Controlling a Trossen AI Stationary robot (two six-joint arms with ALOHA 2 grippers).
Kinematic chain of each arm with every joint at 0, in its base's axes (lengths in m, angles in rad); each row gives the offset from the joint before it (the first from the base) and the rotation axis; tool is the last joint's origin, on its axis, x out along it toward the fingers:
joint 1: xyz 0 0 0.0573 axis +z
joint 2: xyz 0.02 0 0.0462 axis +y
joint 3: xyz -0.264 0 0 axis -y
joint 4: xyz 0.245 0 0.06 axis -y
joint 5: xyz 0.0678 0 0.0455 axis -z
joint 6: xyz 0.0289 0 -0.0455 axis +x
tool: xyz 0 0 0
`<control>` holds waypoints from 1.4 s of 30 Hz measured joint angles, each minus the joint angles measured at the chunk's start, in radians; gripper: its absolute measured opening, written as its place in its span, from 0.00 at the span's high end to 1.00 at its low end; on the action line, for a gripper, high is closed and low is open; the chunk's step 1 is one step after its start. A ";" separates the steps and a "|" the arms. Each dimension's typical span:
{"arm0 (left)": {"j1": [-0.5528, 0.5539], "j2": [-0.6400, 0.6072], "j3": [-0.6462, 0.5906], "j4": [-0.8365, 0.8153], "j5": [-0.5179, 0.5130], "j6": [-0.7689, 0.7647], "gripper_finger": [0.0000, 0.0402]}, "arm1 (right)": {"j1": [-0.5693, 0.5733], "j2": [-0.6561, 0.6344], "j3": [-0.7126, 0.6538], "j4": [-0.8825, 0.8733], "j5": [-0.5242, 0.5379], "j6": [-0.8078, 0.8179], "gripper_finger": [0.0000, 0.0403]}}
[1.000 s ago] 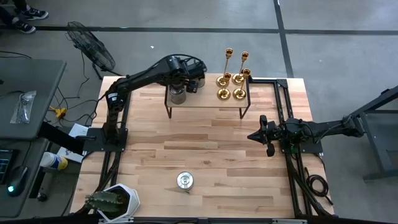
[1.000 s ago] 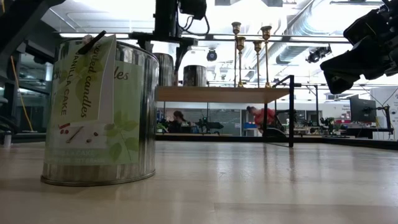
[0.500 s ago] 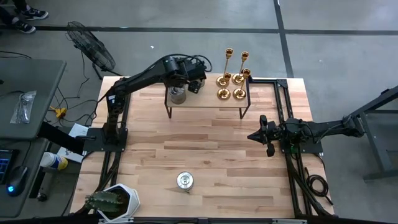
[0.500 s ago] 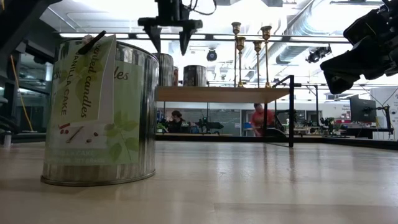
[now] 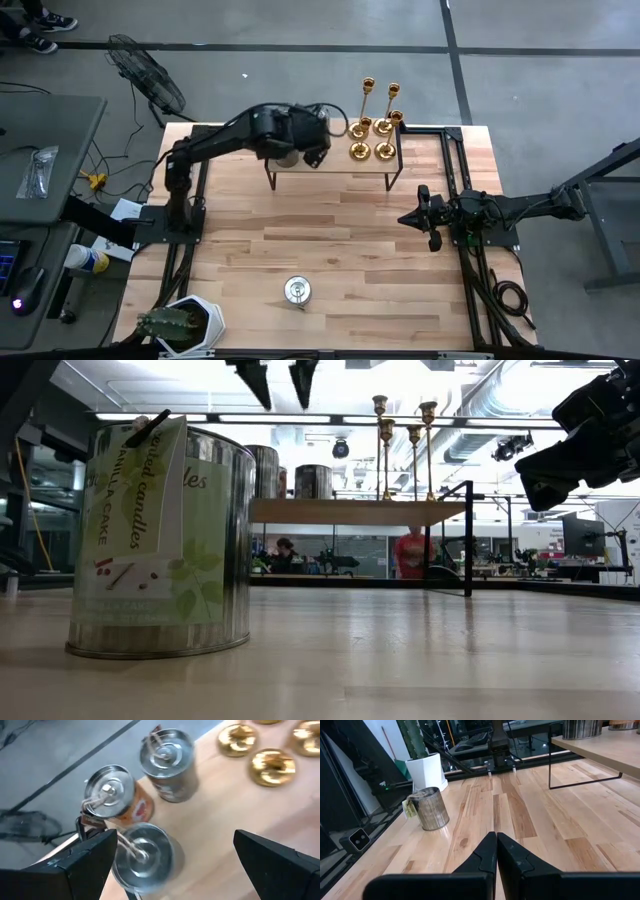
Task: Pick & Place candle stick holders
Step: Put the green scented candle on the shelf aligned with the other scented candle
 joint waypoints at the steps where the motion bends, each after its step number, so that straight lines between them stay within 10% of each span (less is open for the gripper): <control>1: -0.020 -0.006 0.001 0.000 -0.001 -0.004 0.02 | 0.000 0.000 0.000 0.000 0.000 0.000 0.99; 16: -0.272 -0.031 -0.059 0.000 0.270 -0.075 0.02 | 0.000 0.000 0.000 -0.002 0.000 0.000 0.99; 42: -0.475 -0.032 -0.431 0.125 0.700 -0.824 0.02 | 0.000 0.000 0.000 -0.002 0.000 0.000 0.99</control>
